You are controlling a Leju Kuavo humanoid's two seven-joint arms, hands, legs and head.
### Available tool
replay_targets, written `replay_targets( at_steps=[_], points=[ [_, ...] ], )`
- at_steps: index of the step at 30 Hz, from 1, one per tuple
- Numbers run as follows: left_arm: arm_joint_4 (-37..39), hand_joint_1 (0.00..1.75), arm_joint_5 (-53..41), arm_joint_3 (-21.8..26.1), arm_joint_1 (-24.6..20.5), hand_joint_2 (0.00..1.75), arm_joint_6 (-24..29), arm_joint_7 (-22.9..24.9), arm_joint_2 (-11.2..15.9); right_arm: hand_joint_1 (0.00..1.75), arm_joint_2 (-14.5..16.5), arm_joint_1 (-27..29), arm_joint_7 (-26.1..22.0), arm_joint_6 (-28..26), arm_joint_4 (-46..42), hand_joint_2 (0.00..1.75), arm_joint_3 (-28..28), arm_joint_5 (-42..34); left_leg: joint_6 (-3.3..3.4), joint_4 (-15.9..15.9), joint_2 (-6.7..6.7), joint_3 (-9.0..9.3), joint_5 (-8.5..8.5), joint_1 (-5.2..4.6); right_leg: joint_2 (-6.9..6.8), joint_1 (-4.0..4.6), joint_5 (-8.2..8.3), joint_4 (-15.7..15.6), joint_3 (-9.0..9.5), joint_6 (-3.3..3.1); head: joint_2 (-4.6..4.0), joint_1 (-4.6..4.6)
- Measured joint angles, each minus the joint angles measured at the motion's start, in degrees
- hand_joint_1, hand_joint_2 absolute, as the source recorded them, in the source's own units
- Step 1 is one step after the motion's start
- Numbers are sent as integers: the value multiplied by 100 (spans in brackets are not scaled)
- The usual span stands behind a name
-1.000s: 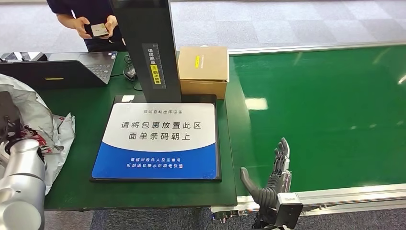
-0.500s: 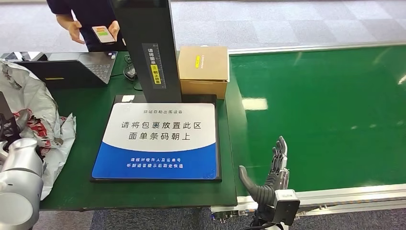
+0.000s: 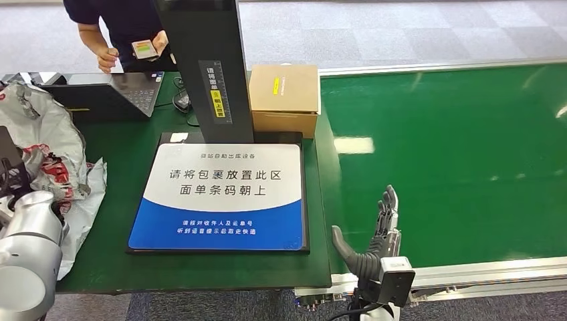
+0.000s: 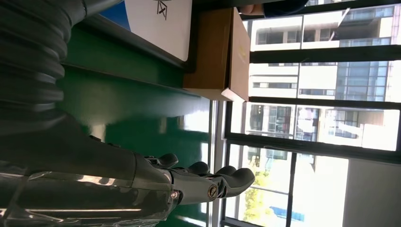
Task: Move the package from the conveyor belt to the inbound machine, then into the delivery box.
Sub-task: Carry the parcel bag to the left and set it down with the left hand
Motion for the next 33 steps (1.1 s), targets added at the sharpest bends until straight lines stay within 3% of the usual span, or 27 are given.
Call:
replay_targets(
  at_steps=[4,7,13,20,29,33],
  points=[
    [-85,0,650,-46,8,175,-77,-1068,-160,0,0,-19,2,-2,64,175,10,-1,0,1,0,-1,0,-1,0,-1,0,-1,1,0,0,1],
    [-487,0,1403,-286,221,175,-221,-1511,-415,0,0,-15,-15,-2,102,175,11,-2,1,1,0,-1,-1,-3,0,-3,0,-1,1,0,0,1],
    [-2075,0,2813,-1613,1061,175,-392,-1516,-843,0,0,31,-28,-3,122,175,9,14,1,1,-1,-4,-3,-3,-1,-3,0,-3,-2,0,0,0],
    [-4353,0,3156,-3273,2270,175,-386,-1394,-1112,0,0,242,-77,-4,92,175,-5,39,0,1,0,-9,-9,-3,0,-3,-1,-7,-6,1,0,1],
    [-5175,0,3239,-3799,2599,175,-387,-1355,-1137,0,0,296,-85,-4,74,175,-40,42,-3,0,0,-4,-5,-2,0,-1,0,-2,-4,0,0,1],
    [-5382,0,3121,-3968,2752,175,-688,-1303,-1138,0,0,318,-85,-3,70,175,-54,50,-3,0,0,-4,-6,-2,0,-2,-1,-3,-5,0,0,0]
  ],
)
